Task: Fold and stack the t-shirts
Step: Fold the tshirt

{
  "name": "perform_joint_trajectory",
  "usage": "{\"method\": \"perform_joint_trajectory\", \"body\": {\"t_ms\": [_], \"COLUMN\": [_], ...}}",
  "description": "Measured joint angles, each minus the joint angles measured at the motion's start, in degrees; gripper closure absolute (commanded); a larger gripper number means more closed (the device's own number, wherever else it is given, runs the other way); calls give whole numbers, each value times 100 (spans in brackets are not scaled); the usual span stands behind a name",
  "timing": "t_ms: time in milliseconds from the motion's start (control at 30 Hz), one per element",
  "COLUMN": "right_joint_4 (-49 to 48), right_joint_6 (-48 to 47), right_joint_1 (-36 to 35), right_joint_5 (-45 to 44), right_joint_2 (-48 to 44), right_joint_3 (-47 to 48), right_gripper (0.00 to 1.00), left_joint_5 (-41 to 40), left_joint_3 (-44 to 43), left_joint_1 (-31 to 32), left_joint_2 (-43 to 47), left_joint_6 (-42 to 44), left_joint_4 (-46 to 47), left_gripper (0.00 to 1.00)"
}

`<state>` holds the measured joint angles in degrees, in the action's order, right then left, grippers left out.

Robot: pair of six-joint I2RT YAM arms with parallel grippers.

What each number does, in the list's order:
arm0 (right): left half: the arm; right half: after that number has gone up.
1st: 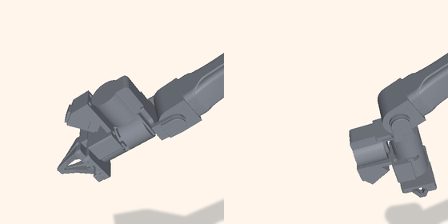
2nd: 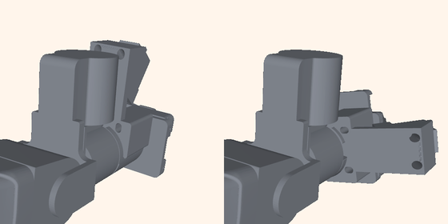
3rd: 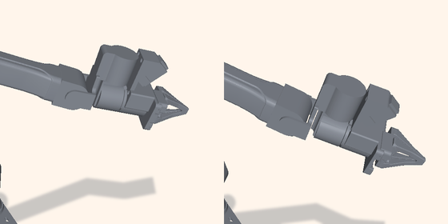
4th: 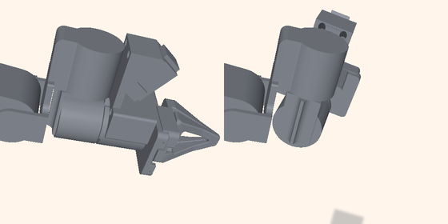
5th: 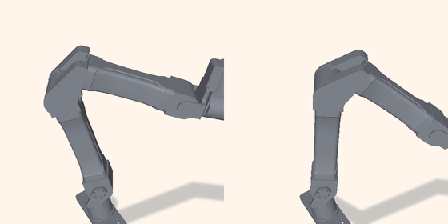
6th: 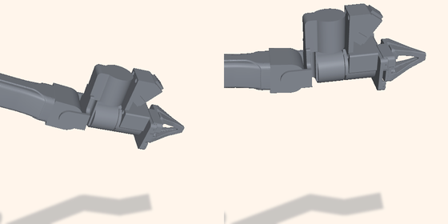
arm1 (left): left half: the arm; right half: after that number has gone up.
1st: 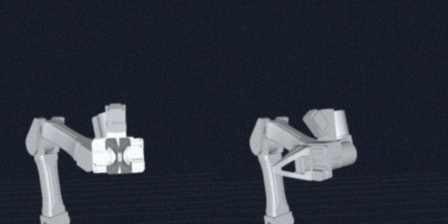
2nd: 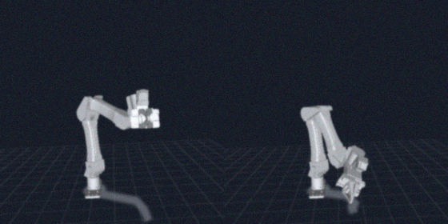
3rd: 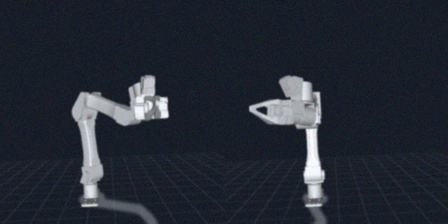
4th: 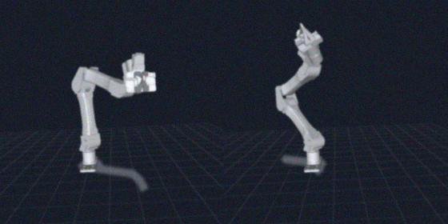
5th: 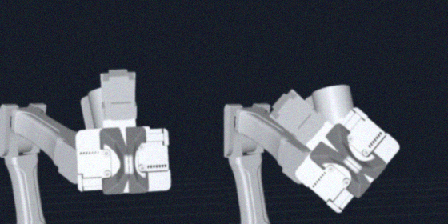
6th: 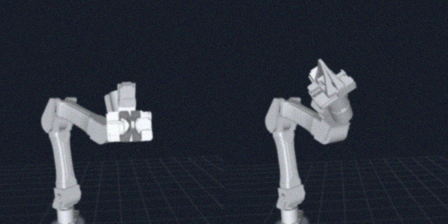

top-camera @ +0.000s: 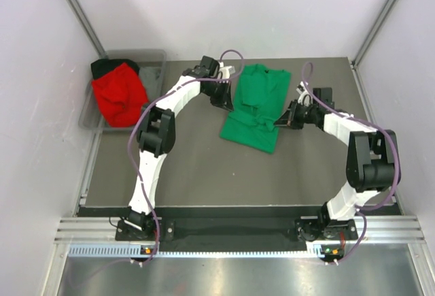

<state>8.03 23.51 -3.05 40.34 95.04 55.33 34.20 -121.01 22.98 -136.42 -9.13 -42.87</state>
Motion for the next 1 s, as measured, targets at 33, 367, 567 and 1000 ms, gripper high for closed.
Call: {"method": "perform_joint_trajectory", "body": {"t_ms": [33, 367, 567, 1000], "right_joint_4": [-24, -186, -15, 1093], "right_joint_6": [0, -398, -592, -859], "right_joint_1": [17, 63, 173, 109], "right_joint_5": [-4, -35, -39, 407], "right_joint_2": [39, 573, -282, -568], "right_joint_3": [31, 522, 466, -866], "right_gripper": [100, 42, 40, 44], "left_joint_5": [-28, -455, -793, -20], "left_joint_3": [-22, -614, -282, 2806], "left_joint_1": [0, 7, -9, -238], "left_joint_2": [-20, -262, 114, 1447], "left_joint_6": [0, 160, 267, 181], "left_joint_4": [9, -2, -37, -219], "left_gripper": [100, 57, 47, 39]}}
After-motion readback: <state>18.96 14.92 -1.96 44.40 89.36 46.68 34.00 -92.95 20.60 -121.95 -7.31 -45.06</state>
